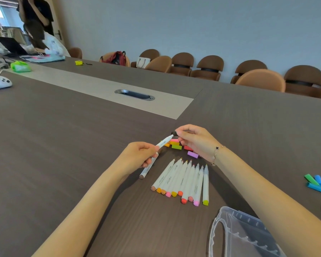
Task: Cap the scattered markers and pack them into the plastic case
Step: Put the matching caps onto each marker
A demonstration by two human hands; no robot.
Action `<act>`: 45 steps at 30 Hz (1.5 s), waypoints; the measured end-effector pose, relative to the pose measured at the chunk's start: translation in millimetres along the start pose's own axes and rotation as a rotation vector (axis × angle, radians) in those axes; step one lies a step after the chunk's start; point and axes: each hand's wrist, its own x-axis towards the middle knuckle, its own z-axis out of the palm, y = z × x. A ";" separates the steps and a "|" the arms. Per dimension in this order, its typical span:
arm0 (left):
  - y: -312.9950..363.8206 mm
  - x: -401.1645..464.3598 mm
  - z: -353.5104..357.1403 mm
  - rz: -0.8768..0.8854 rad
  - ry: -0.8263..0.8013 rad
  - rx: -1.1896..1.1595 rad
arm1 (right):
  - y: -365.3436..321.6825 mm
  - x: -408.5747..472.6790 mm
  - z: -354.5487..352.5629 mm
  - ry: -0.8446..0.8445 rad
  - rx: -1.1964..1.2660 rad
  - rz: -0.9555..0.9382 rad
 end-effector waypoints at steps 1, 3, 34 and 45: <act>-0.1 0.1 0.1 0.000 0.000 0.001 | 0.5 -0.1 -0.2 0.001 -0.018 -0.007; -0.7 0.6 -0.2 0.003 0.004 0.004 | 2.3 0.7 -1.0 0.013 -0.031 -0.010; -6.0 -1.0 5.3 -0.006 0.051 -0.116 | -6.7 1.2 7.7 0.042 -0.044 -0.040; -21.3 3.2 8.4 0.218 0.229 0.629 | 7.4 9.9 10.4 -0.051 -0.196 0.126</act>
